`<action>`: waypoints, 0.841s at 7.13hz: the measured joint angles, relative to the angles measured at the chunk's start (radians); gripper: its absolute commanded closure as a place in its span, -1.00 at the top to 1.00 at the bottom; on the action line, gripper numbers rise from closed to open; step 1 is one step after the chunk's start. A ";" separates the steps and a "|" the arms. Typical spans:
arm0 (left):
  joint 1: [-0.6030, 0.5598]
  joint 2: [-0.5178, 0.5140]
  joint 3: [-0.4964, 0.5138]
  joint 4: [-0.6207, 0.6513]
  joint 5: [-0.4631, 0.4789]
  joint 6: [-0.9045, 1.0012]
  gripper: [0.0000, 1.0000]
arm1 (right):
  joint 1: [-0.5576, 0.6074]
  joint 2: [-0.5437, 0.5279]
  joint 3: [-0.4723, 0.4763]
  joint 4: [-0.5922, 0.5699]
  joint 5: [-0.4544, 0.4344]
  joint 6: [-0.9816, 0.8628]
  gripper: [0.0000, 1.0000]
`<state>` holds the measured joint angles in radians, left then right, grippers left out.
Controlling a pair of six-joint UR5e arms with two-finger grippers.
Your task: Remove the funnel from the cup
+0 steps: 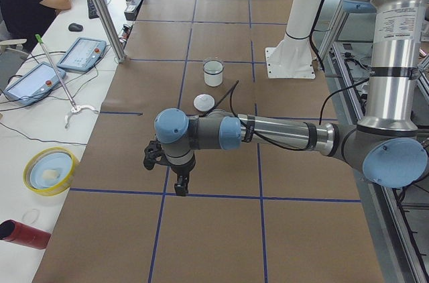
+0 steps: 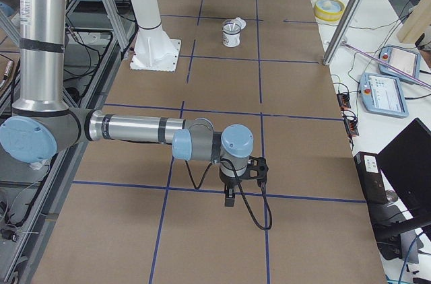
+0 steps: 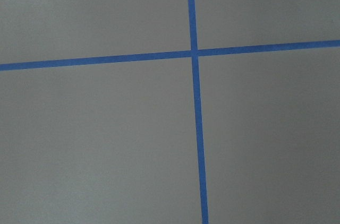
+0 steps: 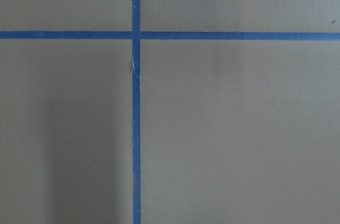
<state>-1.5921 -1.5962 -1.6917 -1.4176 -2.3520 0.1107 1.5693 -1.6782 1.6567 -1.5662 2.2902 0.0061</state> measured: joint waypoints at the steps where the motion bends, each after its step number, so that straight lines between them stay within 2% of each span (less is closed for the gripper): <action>1: 0.001 -0.042 -0.012 0.005 0.001 -0.033 1.00 | 0.000 0.000 0.000 0.000 0.000 0.000 1.00; 3: 0.030 -0.109 -0.090 0.011 0.003 -0.149 1.00 | 0.000 0.000 0.000 0.000 0.000 0.000 1.00; 6: 0.139 -0.184 -0.247 0.064 0.002 -0.312 1.00 | 0.000 0.000 0.000 0.000 0.000 0.000 1.00</action>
<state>-1.4528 -1.7807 -1.9383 -1.3533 -2.3498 -0.2010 1.5693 -1.6779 1.6567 -1.5662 2.2902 0.0061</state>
